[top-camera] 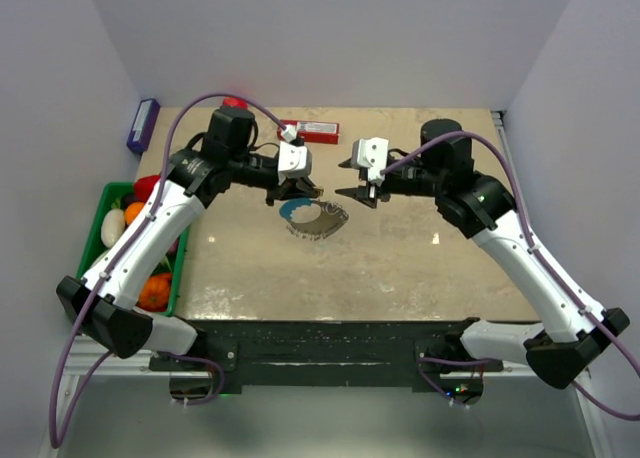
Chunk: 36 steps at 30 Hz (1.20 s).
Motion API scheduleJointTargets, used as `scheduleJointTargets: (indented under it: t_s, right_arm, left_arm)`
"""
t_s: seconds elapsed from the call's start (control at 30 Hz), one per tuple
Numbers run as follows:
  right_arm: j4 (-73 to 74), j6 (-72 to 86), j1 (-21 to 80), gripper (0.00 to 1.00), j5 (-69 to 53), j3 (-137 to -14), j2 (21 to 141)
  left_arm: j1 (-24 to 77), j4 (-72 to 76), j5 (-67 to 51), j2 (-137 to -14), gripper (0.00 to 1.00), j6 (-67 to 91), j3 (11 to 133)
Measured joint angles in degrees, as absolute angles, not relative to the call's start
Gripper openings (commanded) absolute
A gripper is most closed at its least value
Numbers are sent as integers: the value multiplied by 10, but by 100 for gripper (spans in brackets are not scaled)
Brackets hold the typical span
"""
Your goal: Remove the keys from the keyring
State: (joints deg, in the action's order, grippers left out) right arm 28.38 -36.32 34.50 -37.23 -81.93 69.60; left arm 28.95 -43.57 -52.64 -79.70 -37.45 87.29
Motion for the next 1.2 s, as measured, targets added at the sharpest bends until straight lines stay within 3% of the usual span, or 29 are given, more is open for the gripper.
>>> scheduleJointTargets:
  t_s: [0.27, 0.8, 0.97, 1.2]
  right_arm:
    - [291, -368, 346, 38, -397, -819, 697]
    - [282, -346, 364, 37, -430, -796, 725]
    - [277, -340, 371, 31, -425, -796, 740]
    - [273, -334, 375, 11, -415, -796, 747]
  left_arm:
    - [289, -450, -547, -806, 0, -386, 876]
    - [291, -456, -555, -819, 0, -387, 878]
    - [294, -457, -559, -827, 0, -387, 883]
    - [297, -465, -560, -834, 0, -388, 884]
